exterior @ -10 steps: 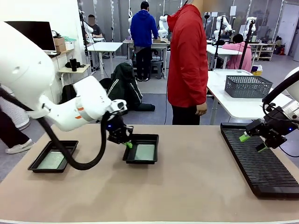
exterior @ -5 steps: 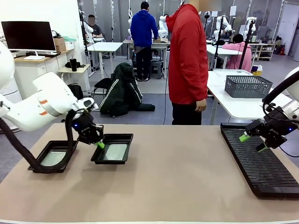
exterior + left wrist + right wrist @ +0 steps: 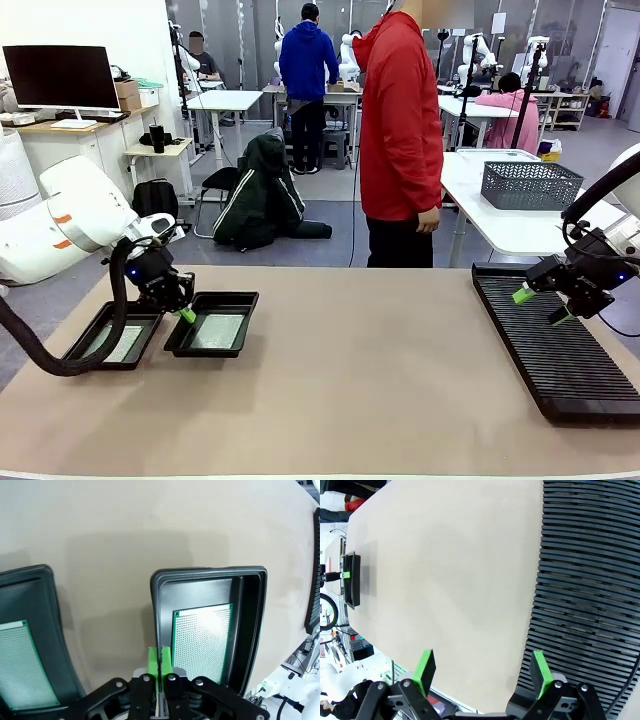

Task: Inspect and transfer BCBs to ESD trays.
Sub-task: Pick up the ESD tray and place it on the left side of the table.

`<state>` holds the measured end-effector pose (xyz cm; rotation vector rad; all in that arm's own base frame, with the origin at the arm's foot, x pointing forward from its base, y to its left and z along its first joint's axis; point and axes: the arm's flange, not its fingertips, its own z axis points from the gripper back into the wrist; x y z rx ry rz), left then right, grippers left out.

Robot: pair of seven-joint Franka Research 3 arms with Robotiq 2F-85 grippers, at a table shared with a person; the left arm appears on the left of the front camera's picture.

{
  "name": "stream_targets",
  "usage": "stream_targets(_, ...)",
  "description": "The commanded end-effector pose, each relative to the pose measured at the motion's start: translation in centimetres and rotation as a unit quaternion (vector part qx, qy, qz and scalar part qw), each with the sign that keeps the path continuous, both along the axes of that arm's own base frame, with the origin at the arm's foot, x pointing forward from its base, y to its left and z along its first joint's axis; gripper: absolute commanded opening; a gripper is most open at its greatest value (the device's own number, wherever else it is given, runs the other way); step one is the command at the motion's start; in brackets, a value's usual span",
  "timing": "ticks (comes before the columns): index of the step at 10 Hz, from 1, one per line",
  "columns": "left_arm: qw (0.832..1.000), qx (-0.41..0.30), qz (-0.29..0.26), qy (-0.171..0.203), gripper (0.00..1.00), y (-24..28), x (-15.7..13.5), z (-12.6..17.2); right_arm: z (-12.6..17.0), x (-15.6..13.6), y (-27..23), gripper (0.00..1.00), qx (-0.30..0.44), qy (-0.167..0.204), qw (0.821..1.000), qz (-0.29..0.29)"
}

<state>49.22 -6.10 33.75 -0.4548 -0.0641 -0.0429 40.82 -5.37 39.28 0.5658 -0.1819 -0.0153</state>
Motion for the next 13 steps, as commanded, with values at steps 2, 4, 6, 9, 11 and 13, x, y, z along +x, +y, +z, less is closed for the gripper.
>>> stream_targets(2, 1.000, 0.024, 0.012, -0.011, 0.03, 1.3, -0.6, -0.6, 0.1, -0.1, 0.1, 1.00, 0.000, 0.002, 1.000, -0.002)
stream_targets(4, 0.999, 0.037, 0.019, -0.010, 0.03, 1.9, -0.6, -1.2, 0.1, -0.1, 0.1, 1.00, 0.000, 0.002, 1.000, -0.002)
stream_targets(6, 0.999, 0.045, 0.029, -0.012, 0.03, 2.5, -0.6, -1.6, 0.1, -0.1, 0.1, 1.00, 0.000, 0.002, 1.000, -0.002)
stream_targets(9, 0.998, 0.055, 0.041, -0.014, 0.03, 2.7, -0.5, -2.2, 0.1, -0.1, 0.1, 1.00, 0.000, 0.002, 1.000, -0.002)
stream_targets(11, 0.997, 0.066, 0.048, -0.011, 0.03, 2.3, -0.4, -2.7, 0.1, -0.1, 0.1, 1.00, 0.000, 0.002, 1.000, -0.002)
stream_targets(13, 0.996, 0.077, 0.054, -0.013, 0.03, 2.0, -0.4, -2.9, 0.1, -0.1, 0.1, 1.00, 0.000, 0.002, 1.000, -0.002)
